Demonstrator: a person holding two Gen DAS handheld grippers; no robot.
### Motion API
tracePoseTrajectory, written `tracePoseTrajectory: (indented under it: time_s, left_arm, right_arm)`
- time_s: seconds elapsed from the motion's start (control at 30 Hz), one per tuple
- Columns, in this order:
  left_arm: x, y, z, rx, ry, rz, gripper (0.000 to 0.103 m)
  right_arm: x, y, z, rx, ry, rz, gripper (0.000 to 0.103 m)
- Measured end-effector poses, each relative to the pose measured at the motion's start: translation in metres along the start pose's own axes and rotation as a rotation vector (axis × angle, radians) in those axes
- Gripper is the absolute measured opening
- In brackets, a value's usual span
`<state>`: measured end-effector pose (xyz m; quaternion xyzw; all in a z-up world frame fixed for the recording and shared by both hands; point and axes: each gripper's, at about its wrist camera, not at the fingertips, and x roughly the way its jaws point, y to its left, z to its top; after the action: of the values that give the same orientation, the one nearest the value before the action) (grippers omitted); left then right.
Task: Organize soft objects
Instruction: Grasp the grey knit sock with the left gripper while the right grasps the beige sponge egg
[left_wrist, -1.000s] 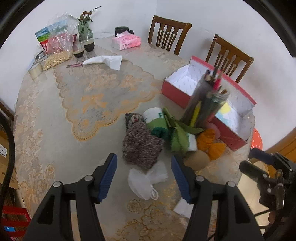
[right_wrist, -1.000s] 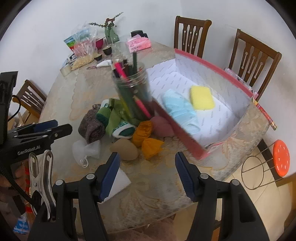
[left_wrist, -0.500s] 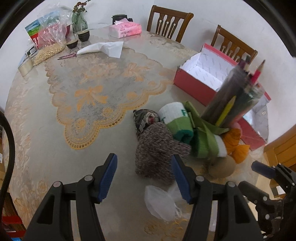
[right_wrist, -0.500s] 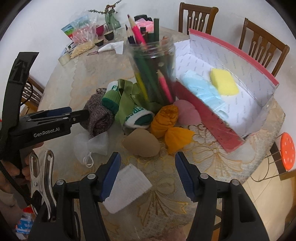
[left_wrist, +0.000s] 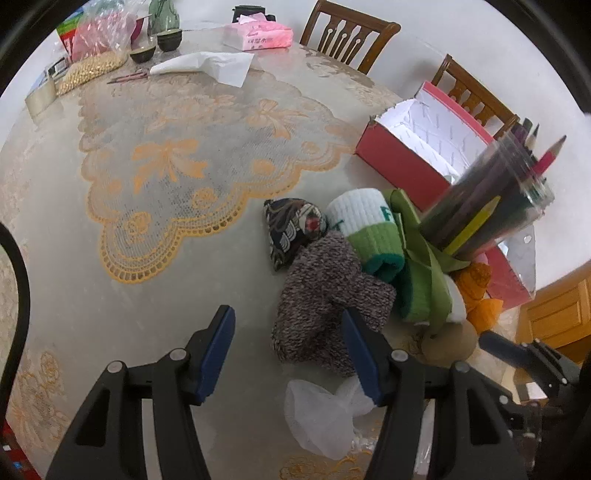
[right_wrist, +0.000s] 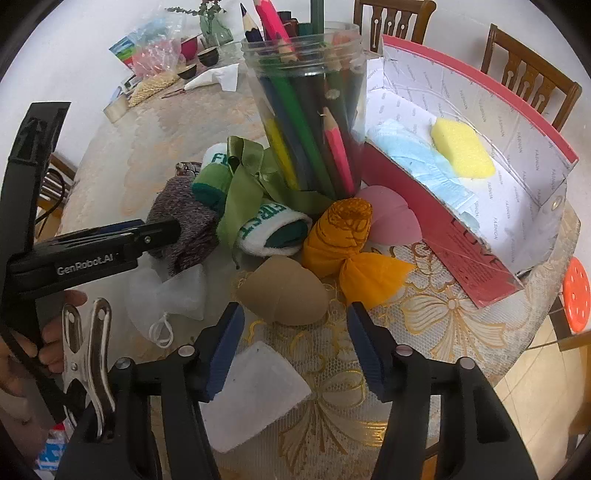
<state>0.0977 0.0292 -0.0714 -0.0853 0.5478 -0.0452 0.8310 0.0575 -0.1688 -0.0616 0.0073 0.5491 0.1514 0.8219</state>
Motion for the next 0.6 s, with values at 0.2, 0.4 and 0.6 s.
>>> tracePoseTrajectory:
  time_s: [0.2, 0.4, 0.6]
  left_arm:
    - [-0.003, -0.001, -0.001, 0.002, -0.001, -0.081, 0.028]
    - [-0.012, -0.003, -0.005, 0.019, -0.025, -0.079, 0.011]
    - [-0.029, -0.004, -0.008, 0.003, -0.057, -0.109, 0.008]
  right_arm:
    - [0.007, -0.001, 0.003, 0.002, 0.011, -0.007, 0.053]
    - [0.007, 0.003, 0.003, -0.009, 0.002, -0.001, 0.043]
    - [0.003, 0.006, 0.002, -0.011, -0.016, 0.001, 0.036]
